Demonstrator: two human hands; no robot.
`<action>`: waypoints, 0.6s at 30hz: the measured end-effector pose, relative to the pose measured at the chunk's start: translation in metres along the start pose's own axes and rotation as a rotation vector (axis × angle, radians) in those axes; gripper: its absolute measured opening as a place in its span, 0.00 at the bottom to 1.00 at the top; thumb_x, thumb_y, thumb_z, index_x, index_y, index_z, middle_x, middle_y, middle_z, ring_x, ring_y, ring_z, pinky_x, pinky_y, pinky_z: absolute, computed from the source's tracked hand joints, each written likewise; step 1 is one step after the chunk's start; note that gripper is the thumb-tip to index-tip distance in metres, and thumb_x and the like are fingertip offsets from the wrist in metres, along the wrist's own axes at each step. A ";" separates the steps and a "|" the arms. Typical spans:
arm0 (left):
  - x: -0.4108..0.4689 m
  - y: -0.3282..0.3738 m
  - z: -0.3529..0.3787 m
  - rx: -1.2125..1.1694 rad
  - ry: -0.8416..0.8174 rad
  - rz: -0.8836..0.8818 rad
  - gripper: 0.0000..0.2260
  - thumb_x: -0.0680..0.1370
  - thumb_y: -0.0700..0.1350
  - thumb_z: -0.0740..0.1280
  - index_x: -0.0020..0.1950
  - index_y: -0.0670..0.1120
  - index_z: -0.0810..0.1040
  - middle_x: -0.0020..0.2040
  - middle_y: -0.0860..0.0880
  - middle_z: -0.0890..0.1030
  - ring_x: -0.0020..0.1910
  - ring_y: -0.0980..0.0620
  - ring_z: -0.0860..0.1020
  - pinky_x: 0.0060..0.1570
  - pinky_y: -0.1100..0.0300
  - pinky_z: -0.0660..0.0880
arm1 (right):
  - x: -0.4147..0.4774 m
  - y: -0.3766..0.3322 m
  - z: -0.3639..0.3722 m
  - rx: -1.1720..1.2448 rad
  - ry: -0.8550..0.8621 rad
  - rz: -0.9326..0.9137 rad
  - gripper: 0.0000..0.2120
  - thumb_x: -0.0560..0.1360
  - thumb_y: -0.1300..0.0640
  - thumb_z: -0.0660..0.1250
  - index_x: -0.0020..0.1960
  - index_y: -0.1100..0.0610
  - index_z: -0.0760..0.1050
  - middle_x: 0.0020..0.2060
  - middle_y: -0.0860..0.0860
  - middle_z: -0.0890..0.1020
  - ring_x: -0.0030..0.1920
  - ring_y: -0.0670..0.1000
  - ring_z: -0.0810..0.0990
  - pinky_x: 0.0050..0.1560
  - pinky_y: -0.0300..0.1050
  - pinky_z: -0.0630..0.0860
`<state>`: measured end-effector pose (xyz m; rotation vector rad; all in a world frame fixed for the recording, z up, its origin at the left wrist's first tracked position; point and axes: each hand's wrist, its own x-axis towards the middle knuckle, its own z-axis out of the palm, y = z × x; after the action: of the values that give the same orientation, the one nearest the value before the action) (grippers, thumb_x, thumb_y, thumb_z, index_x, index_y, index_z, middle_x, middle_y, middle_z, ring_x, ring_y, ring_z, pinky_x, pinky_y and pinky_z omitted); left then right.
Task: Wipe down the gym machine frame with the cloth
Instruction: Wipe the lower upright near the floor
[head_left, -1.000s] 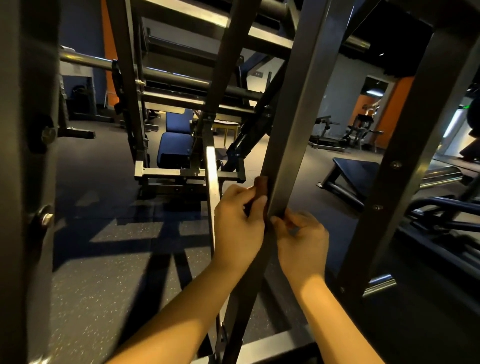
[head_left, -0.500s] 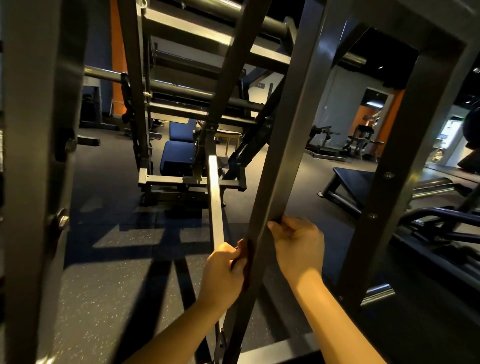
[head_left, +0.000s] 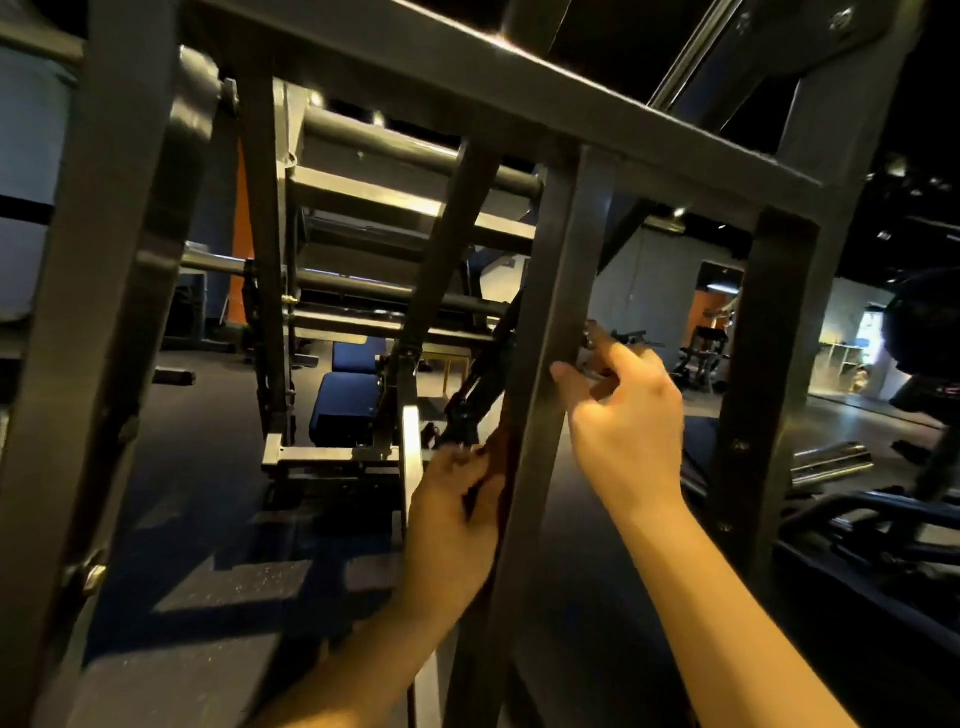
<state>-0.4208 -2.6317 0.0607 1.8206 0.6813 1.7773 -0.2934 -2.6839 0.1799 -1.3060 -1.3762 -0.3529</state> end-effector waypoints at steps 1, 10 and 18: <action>-0.013 -0.009 -0.003 0.004 -0.014 -0.068 0.12 0.79 0.36 0.70 0.50 0.55 0.81 0.50 0.55 0.82 0.54 0.56 0.82 0.58 0.46 0.79 | 0.007 -0.003 0.002 -0.013 -0.007 -0.014 0.15 0.79 0.48 0.69 0.64 0.52 0.80 0.54 0.48 0.79 0.52 0.47 0.79 0.54 0.50 0.79; 0.157 0.112 0.006 0.092 0.071 0.152 0.08 0.82 0.44 0.68 0.48 0.57 0.76 0.52 0.56 0.77 0.50 0.61 0.77 0.56 0.60 0.77 | 0.009 -0.004 0.011 -0.116 0.055 -0.021 0.09 0.80 0.59 0.70 0.60 0.57 0.81 0.56 0.51 0.78 0.50 0.47 0.74 0.50 0.39 0.72; 0.154 0.088 0.009 0.023 0.092 0.307 0.08 0.81 0.38 0.67 0.59 0.45 0.80 0.59 0.50 0.73 0.57 0.61 0.76 0.60 0.60 0.78 | 0.008 -0.002 0.015 -0.056 0.066 -0.067 0.11 0.81 0.57 0.68 0.63 0.54 0.79 0.54 0.47 0.75 0.49 0.43 0.72 0.45 0.28 0.68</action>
<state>-0.4081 -2.5952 0.2338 1.9535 0.4762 2.0665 -0.3006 -2.6687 0.1833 -1.2848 -1.3655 -0.4793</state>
